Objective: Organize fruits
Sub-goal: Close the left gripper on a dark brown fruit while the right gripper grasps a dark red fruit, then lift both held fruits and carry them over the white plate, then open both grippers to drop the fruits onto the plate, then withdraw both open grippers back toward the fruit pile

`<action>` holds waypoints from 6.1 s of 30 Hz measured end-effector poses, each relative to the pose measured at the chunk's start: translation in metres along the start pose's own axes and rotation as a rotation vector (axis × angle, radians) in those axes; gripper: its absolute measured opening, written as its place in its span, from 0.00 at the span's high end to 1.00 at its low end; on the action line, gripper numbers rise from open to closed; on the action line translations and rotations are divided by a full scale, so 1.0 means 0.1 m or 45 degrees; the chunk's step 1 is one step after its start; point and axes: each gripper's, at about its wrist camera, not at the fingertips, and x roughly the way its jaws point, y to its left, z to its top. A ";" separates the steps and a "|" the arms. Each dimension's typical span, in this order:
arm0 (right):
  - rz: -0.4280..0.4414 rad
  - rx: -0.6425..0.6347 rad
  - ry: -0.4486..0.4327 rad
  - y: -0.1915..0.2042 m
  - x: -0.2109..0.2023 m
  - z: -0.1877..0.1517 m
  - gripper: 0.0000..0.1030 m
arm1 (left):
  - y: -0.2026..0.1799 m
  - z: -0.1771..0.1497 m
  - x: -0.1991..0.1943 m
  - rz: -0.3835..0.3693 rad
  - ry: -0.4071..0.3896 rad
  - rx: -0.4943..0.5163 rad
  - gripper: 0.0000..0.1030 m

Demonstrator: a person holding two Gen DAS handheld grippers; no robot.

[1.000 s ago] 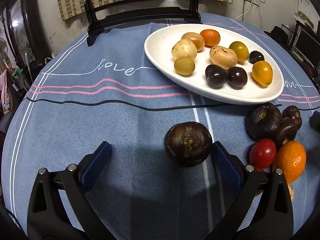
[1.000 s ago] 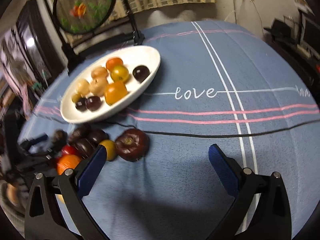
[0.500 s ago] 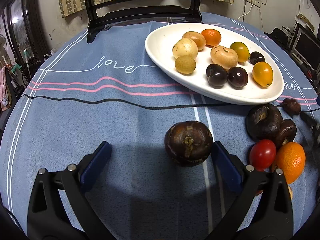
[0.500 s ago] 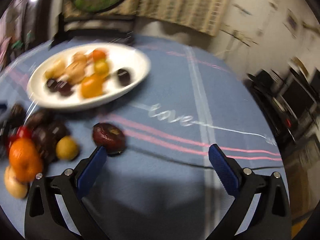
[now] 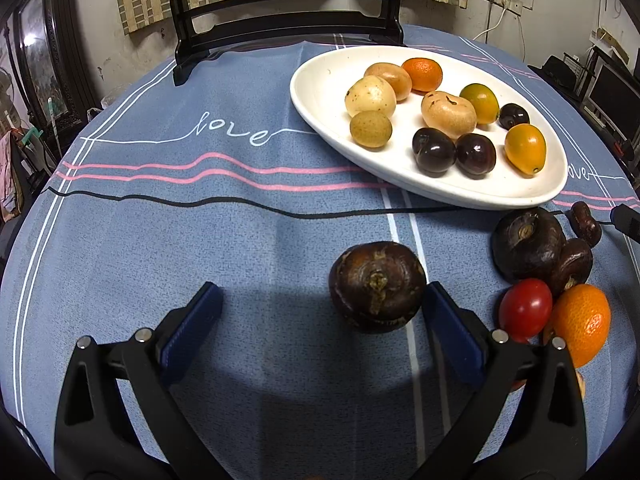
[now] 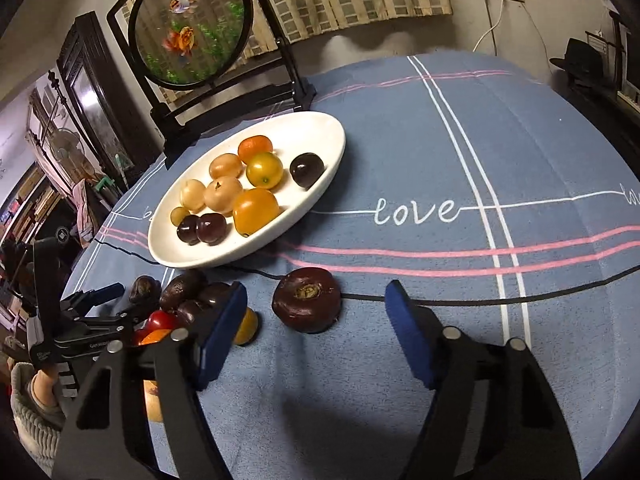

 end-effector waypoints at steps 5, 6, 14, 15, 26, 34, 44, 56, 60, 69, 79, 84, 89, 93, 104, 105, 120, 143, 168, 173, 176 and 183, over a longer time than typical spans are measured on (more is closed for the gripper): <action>-0.086 -0.068 0.027 0.11 0.10 -0.02 0.33 | 0.00 0.00 0.00 -0.001 0.000 0.000 0.02; -0.101 -0.084 0.032 0.13 0.12 -0.02 0.34 | 0.00 0.00 0.00 -0.001 0.000 -0.001 0.02; -0.160 -0.175 0.112 0.23 0.36 -0.06 0.54 | 0.00 0.00 0.00 -0.001 -0.001 0.000 0.02; -0.166 -0.185 0.111 0.25 0.37 -0.06 0.56 | 0.00 0.00 0.00 -0.001 -0.001 0.000 0.02; -0.181 -0.206 0.108 0.28 0.38 -0.07 0.58 | 0.00 0.00 -0.04 -0.049 -0.042 -0.007 0.14; -0.178 -0.202 0.107 0.28 0.38 -0.08 0.58 | -0.05 0.00 -0.08 -0.072 -0.065 0.022 0.42; -0.153 -0.185 0.100 0.27 0.35 -0.07 0.59 | 0.00 0.01 -0.26 -0.105 -0.170 0.000 0.57; -0.064 -0.083 -0.192 0.19 -0.40 0.09 0.59 | -0.02 0.25 -0.71 -0.113 -0.348 -0.008 0.57; -0.021 -0.117 -0.234 0.34 -0.51 0.36 0.59 | -0.10 0.55 -0.78 -0.091 -0.382 0.020 0.57; 0.008 -0.129 -0.206 0.58 0.01 0.97 0.59 | -0.27 0.89 -0.42 -0.143 -0.364 -0.007 0.57; -0.019 -0.105 -0.057 0.46 0.82 1.14 0.59 | -0.36 0.92 0.07 -0.147 -0.232 0.040 0.57; -0.017 -0.076 -0.018 0.39 1.09 1.23 0.58 | -0.41 0.91 0.15 -0.135 -0.204 0.067 0.56; -0.016 -0.058 0.019 0.34 1.24 1.23 0.33 | -0.39 0.91 0.13 -0.104 -0.224 0.064 0.32; -0.018 -0.068 -0.062 0.35 1.06 1.28 0.31 | -0.34 0.93 0.06 -0.104 -0.247 0.044 0.29; 0.166 0.044 -0.196 0.52 0.00 1.12 0.23 | -0.03 0.80 -0.27 -0.143 -0.302 -0.104 0.14; 0.162 0.039 -0.200 0.53 -0.09 1.05 0.23 | -0.03 0.74 -0.29 -0.153 -0.294 -0.107 0.14; 0.142 0.237 -0.155 -0.02 -0.36 0.24 0.03 | -0.31 -0.03 -0.49 -0.154 -0.243 0.107 0.10; 0.121 0.273 -0.098 -0.04 -0.31 0.20 0.03 | -0.45 -0.07 -0.28 -0.240 -0.107 0.178 0.02; 0.123 0.288 -0.095 -0.05 -0.31 0.20 0.03 | -0.26 -0.25 -0.41 -0.039 -0.170 0.218 0.04; 0.125 0.295 -0.095 -0.06 -0.32 0.19 0.03 | -0.04 -0.18 -0.38 0.010 -0.166 0.103 0.03; 0.130 0.290 -0.101 -0.05 -0.33 0.19 0.03 | 0.01 -0.17 -0.44 0.095 -0.218 0.077 0.04; 0.137 0.282 -0.109 -0.04 -0.33 0.19 0.03 | -0.23 -0.16 -0.38 0.019 -0.213 0.215 0.09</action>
